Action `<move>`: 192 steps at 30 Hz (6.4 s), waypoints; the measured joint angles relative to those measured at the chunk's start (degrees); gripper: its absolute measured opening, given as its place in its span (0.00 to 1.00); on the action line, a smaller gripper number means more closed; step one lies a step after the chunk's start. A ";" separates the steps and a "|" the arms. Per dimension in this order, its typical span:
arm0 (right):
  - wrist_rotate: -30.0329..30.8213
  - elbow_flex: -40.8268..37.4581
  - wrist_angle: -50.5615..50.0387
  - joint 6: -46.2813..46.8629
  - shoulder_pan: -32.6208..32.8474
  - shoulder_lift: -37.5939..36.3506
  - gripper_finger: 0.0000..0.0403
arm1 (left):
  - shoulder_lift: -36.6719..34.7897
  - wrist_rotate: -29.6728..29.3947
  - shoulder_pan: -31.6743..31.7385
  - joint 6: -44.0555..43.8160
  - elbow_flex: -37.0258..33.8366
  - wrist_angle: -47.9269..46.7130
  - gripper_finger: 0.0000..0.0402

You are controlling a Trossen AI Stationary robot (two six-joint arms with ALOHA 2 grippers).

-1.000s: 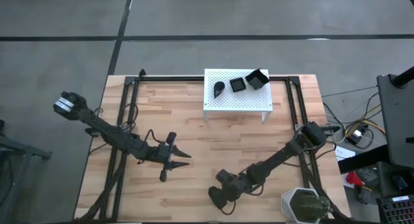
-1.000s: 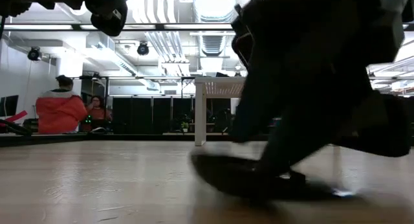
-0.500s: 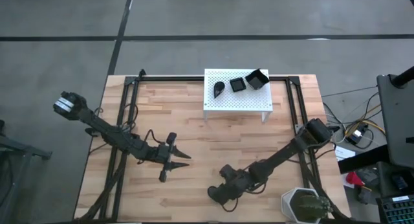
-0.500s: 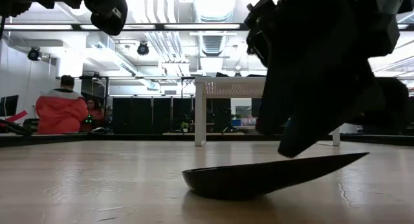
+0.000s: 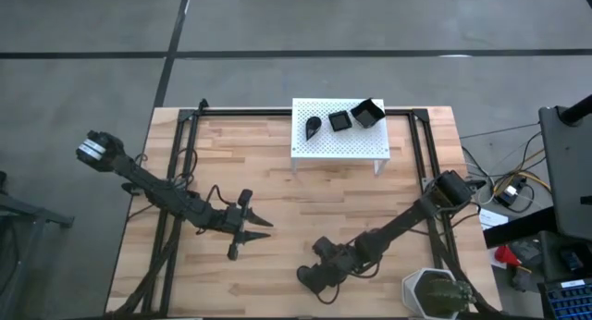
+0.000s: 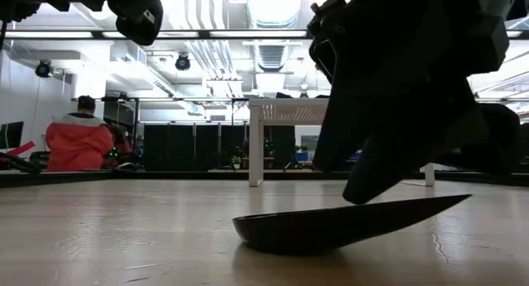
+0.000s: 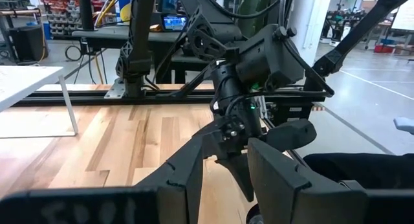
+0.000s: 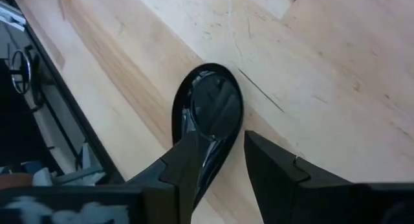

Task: Pick & Place Mini shaped plates
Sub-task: Stack the drop shaped plate on top of the drop shaped plate on the shelf

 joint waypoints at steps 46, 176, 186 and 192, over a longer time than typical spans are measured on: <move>19.58 0.00 2.22 -12.25 0.74 2.24 0.02 | -0.02 0.02 -0.20 -4.84 -0.24 -1.14 0.29; 81.46 4.17 3.85 -69.55 -1.16 -7.89 0.02 | 20.37 -16.85 12.47 -6.23 14.82 9.45 0.29; 81.24 6.40 3.82 -75.76 -1.49 -7.87 0.02 | 19.30 -21.48 12.61 -7.98 15.08 9.92 0.32; 81.24 6.43 3.76 -76.23 -1.93 -7.87 0.02 | 19.30 -21.50 12.61 -8.04 14.96 9.85 0.43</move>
